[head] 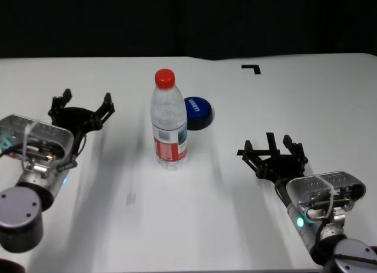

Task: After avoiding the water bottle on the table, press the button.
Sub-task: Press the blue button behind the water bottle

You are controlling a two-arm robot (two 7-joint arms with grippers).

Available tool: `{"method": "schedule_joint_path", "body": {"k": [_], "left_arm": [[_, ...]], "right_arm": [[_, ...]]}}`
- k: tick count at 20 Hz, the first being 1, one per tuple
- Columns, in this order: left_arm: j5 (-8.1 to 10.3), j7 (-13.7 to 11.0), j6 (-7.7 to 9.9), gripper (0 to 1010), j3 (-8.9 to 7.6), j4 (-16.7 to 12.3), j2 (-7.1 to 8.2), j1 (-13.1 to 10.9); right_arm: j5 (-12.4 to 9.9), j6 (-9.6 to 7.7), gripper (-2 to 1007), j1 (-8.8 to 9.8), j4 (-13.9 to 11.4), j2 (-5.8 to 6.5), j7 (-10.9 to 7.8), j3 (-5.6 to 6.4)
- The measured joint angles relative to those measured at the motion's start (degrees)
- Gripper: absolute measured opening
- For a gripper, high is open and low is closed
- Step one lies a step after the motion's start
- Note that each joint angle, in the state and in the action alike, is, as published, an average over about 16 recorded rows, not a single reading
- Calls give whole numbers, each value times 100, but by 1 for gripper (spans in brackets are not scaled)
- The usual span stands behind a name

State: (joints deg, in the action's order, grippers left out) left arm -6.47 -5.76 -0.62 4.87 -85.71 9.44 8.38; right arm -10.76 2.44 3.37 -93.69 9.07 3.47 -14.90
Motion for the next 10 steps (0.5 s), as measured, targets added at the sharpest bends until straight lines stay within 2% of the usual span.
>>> {"method": "schedule_joint_path", "body": {"k": [10], "left_arm": [[-58, 41, 69, 1003, -59, -291, -46, -260]], "right_arm": [[0, 0, 1003, 0, 0, 0, 0, 0]]}}
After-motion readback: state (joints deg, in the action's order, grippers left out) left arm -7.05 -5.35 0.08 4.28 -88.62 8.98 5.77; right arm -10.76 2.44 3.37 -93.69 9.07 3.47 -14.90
